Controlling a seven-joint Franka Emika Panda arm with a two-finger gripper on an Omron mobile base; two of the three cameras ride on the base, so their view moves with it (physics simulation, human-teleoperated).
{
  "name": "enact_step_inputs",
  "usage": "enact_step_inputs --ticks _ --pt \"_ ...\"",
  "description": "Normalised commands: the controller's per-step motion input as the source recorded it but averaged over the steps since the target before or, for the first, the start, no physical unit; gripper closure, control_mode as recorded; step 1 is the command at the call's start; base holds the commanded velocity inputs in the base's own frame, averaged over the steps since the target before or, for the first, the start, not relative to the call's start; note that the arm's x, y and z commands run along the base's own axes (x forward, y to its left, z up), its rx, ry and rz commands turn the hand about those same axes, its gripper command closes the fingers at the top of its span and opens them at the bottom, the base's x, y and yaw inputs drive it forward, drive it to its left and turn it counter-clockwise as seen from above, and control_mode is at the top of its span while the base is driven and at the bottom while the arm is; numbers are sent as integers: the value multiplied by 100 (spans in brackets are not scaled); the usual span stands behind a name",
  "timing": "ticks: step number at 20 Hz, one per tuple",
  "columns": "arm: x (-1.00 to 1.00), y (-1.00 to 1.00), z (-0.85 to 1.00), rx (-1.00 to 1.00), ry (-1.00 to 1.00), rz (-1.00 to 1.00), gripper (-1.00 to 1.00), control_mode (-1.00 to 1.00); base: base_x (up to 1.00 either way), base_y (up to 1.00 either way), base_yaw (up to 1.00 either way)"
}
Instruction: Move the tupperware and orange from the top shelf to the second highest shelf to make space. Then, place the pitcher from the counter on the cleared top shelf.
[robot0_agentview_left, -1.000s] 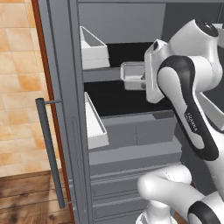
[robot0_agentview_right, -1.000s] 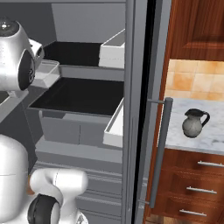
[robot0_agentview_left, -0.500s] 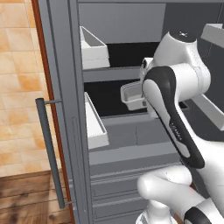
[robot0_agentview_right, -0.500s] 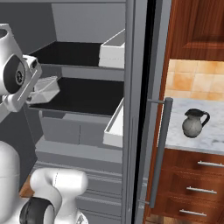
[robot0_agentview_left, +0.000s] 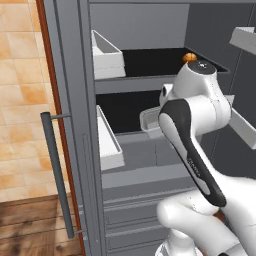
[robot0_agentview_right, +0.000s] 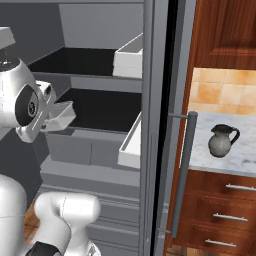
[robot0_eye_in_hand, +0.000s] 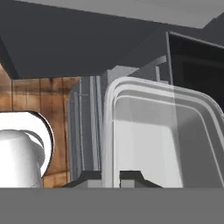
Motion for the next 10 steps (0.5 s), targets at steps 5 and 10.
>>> enact_step_inputs --ticks 5,10 --pt "34 -10 -32 1 -11 0 100 -100 0 0 0" --pt "47 0 -15 5 -10 0 100 -100 0 0 0"
